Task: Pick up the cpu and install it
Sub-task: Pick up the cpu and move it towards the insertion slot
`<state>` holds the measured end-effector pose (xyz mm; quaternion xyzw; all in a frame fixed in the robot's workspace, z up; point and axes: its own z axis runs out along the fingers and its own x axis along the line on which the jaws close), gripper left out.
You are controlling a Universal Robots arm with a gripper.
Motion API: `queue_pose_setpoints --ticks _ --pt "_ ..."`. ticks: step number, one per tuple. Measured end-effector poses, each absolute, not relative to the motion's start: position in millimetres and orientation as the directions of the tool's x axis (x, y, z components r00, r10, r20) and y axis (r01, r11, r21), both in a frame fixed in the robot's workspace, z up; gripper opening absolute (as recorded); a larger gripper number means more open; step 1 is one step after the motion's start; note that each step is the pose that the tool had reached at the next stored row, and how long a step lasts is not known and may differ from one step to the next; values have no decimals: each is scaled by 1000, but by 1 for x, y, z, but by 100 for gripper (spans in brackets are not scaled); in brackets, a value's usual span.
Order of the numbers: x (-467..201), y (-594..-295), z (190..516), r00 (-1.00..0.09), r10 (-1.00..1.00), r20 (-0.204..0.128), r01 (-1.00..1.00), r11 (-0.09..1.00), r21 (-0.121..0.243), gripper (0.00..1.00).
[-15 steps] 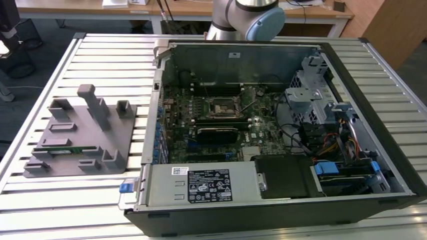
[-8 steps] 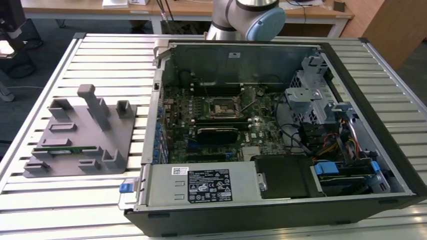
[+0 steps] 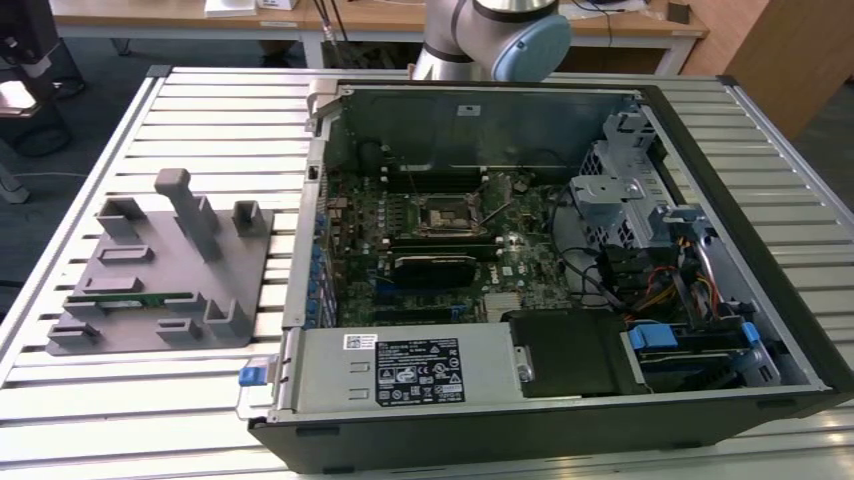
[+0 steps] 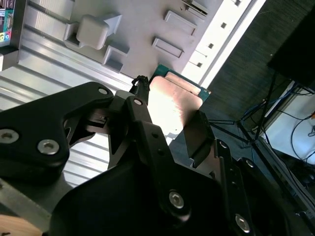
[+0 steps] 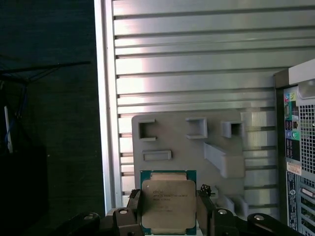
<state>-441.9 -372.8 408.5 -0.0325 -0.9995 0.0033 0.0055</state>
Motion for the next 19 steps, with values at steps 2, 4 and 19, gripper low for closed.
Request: queue_pose_setpoints --ticks 2,4,19 --pt "-441 -373 409 -998 65 11 65 998 -7 53" --pt "-440 -373 409 -998 65 11 65 998 -7 53" --pt "-433 -373 409 -998 65 11 65 998 -7 53"
